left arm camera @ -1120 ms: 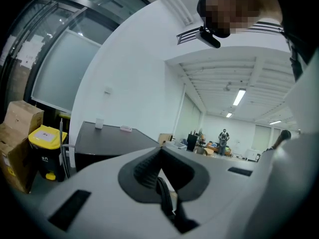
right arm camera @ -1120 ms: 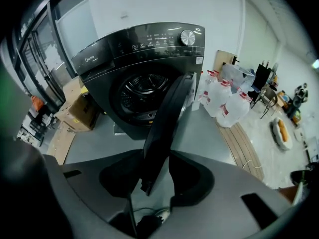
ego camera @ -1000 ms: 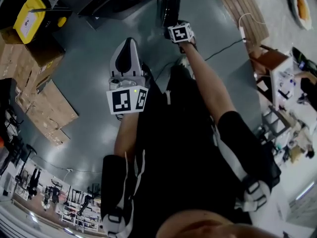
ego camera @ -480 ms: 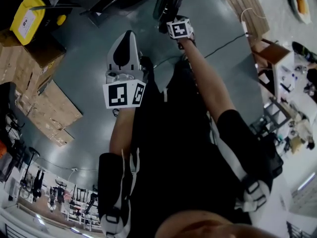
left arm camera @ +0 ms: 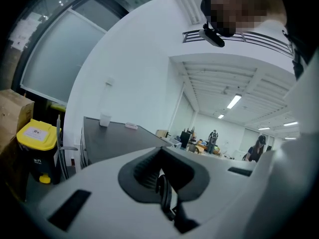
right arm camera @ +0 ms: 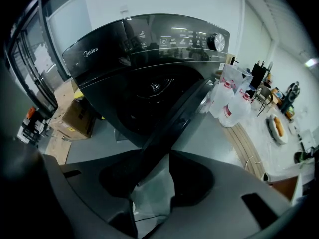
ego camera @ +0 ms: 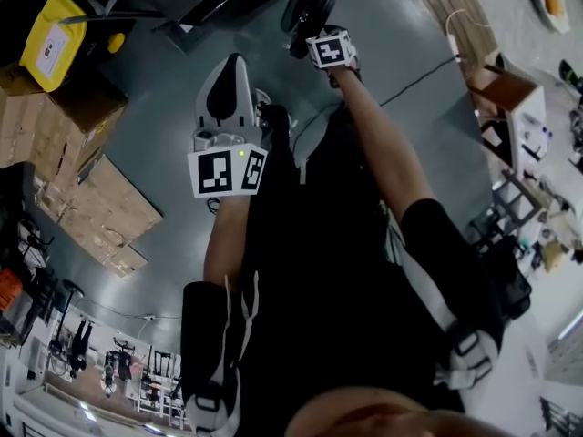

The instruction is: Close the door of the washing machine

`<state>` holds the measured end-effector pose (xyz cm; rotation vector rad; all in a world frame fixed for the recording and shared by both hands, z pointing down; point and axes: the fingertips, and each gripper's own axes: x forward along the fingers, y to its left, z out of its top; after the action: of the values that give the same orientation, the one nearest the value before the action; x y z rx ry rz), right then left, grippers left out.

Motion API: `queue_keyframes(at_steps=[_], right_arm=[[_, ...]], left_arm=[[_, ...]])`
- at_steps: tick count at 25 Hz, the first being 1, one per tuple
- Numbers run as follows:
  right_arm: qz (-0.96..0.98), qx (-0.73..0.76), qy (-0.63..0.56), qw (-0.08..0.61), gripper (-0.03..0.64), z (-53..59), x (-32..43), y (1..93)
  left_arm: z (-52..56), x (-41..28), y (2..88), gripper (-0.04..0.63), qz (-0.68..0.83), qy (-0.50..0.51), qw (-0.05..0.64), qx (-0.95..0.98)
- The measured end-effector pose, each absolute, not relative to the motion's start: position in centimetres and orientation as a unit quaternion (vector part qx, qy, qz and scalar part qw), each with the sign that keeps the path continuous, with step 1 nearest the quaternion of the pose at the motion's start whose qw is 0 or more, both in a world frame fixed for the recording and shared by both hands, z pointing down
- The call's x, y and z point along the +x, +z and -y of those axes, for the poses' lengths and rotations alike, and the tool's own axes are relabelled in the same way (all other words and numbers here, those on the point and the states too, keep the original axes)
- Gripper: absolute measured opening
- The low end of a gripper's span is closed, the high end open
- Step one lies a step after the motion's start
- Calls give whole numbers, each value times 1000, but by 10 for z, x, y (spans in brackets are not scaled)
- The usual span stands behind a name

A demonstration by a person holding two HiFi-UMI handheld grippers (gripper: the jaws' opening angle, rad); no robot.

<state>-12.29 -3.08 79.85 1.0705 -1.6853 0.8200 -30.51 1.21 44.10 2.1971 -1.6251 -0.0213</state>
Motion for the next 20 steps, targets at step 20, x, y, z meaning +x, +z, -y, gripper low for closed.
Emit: queue_keyframes(at_steps=[20], right_arm=[[703, 473, 304, 436, 160, 66, -154, 796]], left_arm=[[-12, -362, 453, 6, 562, -1, 196, 804]])
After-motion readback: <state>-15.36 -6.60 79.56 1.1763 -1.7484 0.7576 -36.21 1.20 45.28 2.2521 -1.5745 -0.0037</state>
